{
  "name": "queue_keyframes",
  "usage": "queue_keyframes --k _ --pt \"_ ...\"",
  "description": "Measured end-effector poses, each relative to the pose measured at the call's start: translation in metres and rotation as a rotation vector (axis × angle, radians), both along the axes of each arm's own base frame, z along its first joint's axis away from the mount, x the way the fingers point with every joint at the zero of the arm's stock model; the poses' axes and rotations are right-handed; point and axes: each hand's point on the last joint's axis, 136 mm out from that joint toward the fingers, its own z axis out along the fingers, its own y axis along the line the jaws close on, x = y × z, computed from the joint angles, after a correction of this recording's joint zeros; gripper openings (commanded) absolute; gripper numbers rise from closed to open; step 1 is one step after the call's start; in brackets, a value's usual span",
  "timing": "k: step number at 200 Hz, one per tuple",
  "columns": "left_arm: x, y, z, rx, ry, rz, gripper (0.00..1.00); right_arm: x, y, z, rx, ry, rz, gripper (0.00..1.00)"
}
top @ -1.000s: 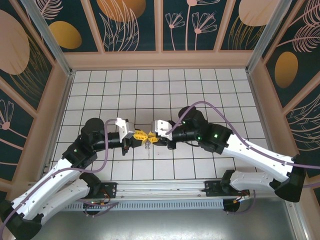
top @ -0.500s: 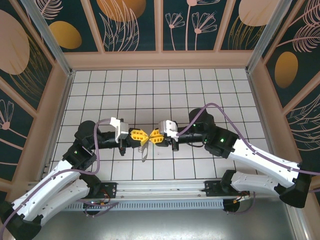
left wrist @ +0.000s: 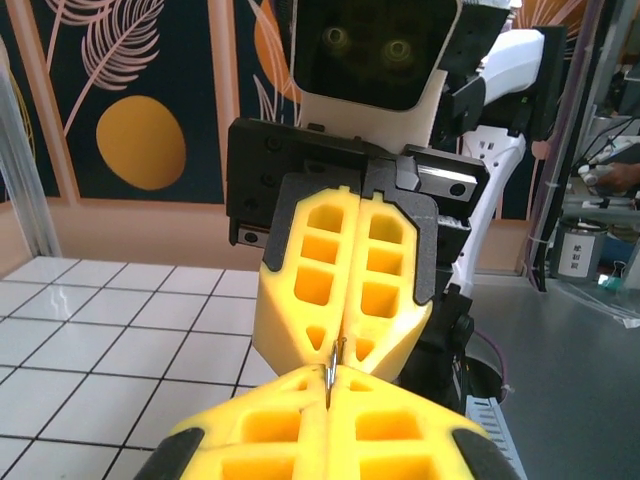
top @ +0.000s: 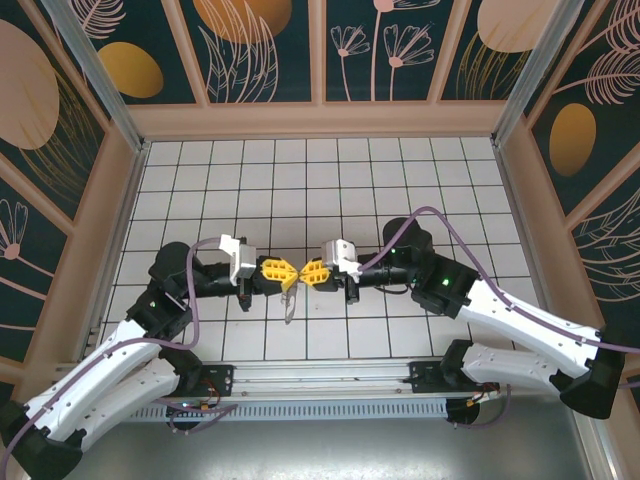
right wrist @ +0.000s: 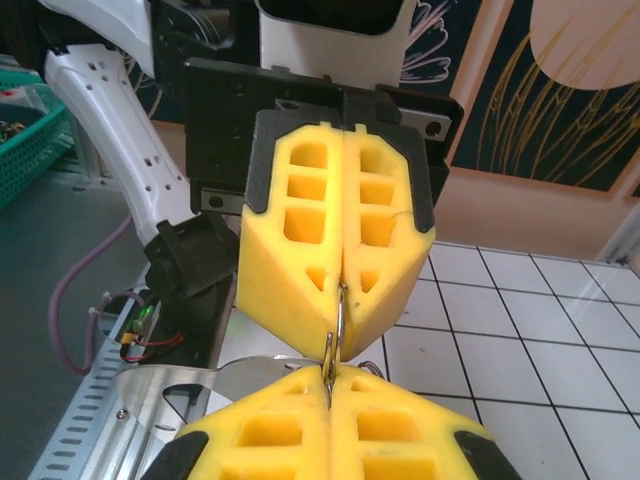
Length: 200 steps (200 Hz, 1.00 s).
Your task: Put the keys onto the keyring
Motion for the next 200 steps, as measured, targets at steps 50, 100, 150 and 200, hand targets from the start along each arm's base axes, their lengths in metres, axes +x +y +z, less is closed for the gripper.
queue_keyframes --k 50,100,150,200 --pt "0.020 0.001 -0.017 0.146 0.017 0.102 0.04 0.017 -0.001 -0.022 -0.100 0.023 -0.095 0.00" --pt "0.027 0.001 -0.035 0.233 0.027 0.117 0.05 0.025 -0.001 -0.039 -0.197 0.037 -0.127 0.00" --pt "0.027 -0.001 -0.041 0.245 0.044 0.099 0.00 0.024 -0.003 -0.044 -0.223 0.036 -0.124 0.00" --pt "0.022 -0.001 -0.039 0.168 0.051 0.092 0.00 0.023 -0.003 -0.042 -0.218 0.036 -0.120 0.04"
